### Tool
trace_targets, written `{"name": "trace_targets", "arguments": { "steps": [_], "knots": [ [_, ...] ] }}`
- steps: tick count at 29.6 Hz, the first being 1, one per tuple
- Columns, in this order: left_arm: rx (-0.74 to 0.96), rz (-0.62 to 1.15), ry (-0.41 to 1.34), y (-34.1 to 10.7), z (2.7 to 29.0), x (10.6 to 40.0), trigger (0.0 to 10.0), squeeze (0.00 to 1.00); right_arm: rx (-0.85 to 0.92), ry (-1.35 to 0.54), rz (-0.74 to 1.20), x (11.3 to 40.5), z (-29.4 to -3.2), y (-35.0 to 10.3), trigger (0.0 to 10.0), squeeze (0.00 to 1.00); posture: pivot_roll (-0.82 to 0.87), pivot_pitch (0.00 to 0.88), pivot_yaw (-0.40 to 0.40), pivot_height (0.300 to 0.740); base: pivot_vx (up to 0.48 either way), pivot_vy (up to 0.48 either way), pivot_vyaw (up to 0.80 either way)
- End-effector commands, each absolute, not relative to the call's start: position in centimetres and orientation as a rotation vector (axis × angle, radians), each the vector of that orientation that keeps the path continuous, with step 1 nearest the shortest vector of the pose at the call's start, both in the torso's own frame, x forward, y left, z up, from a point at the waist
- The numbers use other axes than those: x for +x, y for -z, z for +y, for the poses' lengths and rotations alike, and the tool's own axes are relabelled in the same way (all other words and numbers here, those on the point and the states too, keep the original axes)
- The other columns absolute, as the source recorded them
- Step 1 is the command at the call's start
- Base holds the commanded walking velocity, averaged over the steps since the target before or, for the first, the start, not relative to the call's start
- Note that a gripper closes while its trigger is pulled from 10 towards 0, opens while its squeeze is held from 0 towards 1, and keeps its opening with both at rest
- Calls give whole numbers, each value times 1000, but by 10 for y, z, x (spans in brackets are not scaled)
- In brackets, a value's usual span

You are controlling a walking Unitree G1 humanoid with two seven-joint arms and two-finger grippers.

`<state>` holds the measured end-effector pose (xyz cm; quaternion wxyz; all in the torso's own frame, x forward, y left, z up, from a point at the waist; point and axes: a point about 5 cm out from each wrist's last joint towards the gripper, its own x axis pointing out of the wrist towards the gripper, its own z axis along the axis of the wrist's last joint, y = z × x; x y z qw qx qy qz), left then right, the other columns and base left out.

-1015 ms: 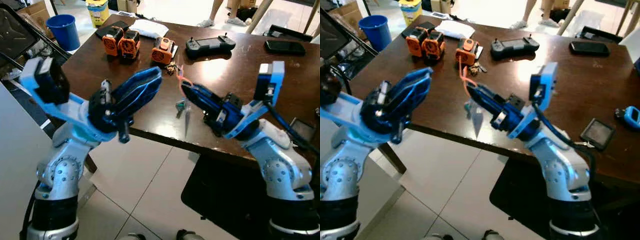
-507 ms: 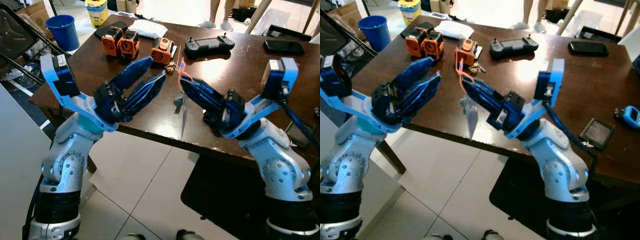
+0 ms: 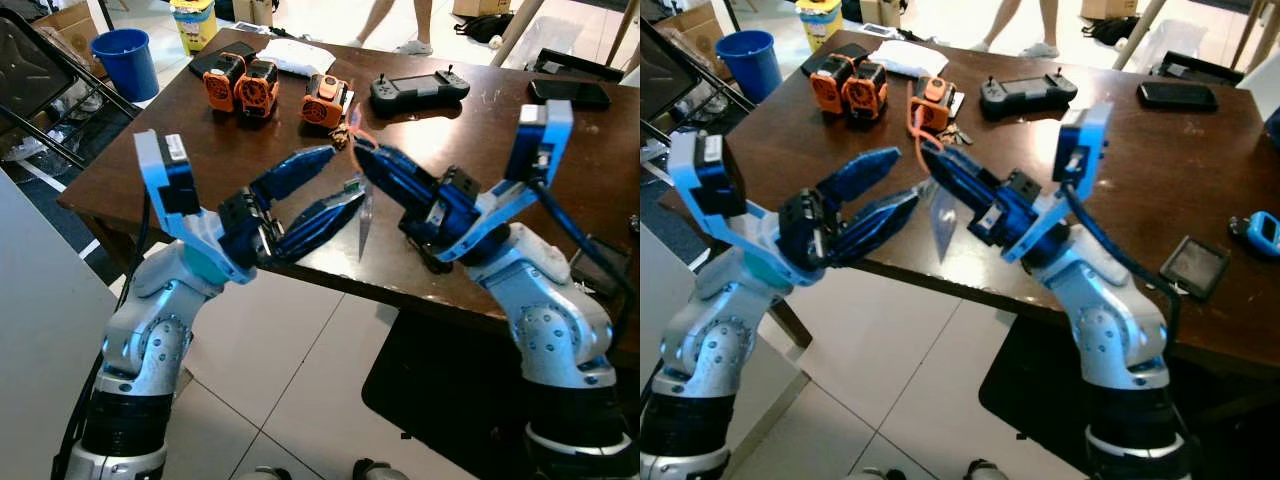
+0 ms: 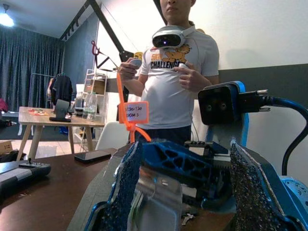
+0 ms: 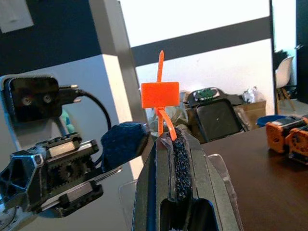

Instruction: Hang keys on a hook

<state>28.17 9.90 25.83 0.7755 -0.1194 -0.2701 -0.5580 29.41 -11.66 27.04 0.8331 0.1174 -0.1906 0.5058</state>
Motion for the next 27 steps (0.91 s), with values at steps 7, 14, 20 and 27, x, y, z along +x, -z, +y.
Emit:
{"name": "trace_targets", "arguments": {
  "steps": [7, 14, 20, 27],
  "knots": [
    [-240, -597, 1150, -260, 96, 284, 10000, 0, 249, -1205, -412, 278, -103, -269, 0, 0, -46, 81, 74, 740, 0, 0, 0],
    [-237, -602, 1123, -261, 98, 287, 10000, 0, 269, -1231, -447, 273, -105, -274, 0, 0, -48, 82, 77, 740, 0, 0, 0],
    [-244, -601, 1134, -262, 97, 285, 10000, 0, 242, -1201, -390, 277, -105, -267, 0, 0, -49, 86, 77, 740, 0, 0, 0],
    [-261, -610, 1134, -264, 98, 284, 3804, 0, 210, -1195, -328, 277, -105, -258, 0, 0, -49, 90, 77, 740, 0, 0, 0]
  ]
}}
